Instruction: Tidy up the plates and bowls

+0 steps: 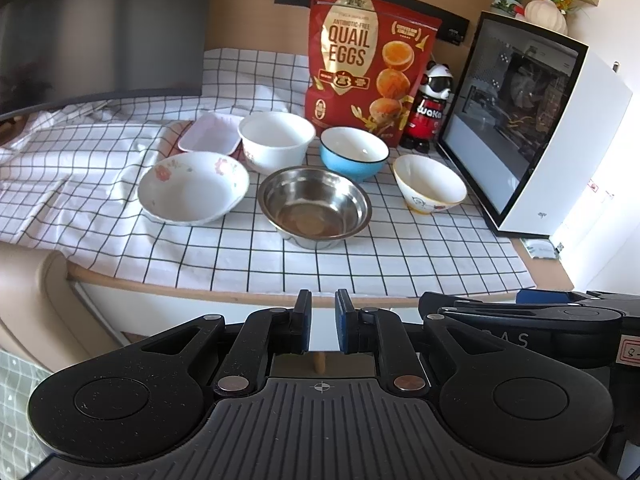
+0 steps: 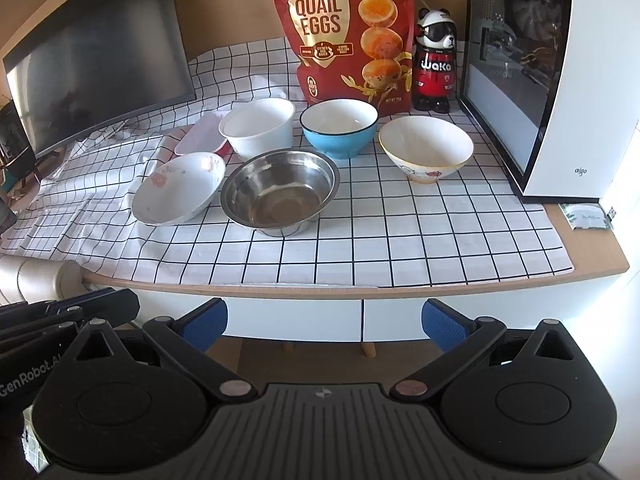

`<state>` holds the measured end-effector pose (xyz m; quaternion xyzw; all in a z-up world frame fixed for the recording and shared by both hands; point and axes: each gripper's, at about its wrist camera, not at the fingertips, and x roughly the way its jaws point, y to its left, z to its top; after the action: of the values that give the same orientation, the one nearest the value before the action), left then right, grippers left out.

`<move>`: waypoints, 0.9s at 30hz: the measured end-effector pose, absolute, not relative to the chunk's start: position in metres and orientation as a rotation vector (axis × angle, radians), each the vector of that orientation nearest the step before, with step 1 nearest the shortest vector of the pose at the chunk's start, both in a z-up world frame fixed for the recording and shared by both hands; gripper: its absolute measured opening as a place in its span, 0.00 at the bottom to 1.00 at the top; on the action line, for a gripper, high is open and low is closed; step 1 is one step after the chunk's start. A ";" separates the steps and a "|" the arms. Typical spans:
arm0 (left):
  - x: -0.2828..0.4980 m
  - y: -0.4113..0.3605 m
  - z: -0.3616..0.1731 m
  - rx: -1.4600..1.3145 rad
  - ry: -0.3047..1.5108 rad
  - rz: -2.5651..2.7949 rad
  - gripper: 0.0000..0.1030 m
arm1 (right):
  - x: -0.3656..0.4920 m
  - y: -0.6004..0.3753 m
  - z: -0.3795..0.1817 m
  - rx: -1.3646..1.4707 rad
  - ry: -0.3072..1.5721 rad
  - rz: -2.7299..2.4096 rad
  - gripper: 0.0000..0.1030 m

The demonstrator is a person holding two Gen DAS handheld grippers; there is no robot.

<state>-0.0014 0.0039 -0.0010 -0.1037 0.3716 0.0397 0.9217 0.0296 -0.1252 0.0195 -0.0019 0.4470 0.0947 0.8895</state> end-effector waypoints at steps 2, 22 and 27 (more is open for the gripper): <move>-0.002 0.004 -0.001 -0.215 0.765 0.083 0.15 | 0.030 -0.125 0.019 -0.004 0.931 0.195 1.00; -0.001 0.009 -0.001 -0.232 0.771 0.103 0.15 | 0.030 -0.119 0.017 -0.008 0.937 0.202 1.00; -0.001 0.011 -0.001 -0.239 0.776 0.105 0.15 | 0.030 -0.117 0.017 -0.010 0.939 0.204 1.00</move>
<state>-0.0009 0.0107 -0.0007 -0.1164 0.3774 0.0511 0.9173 0.0304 -0.1169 0.0168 -0.0046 0.4516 0.0981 0.8868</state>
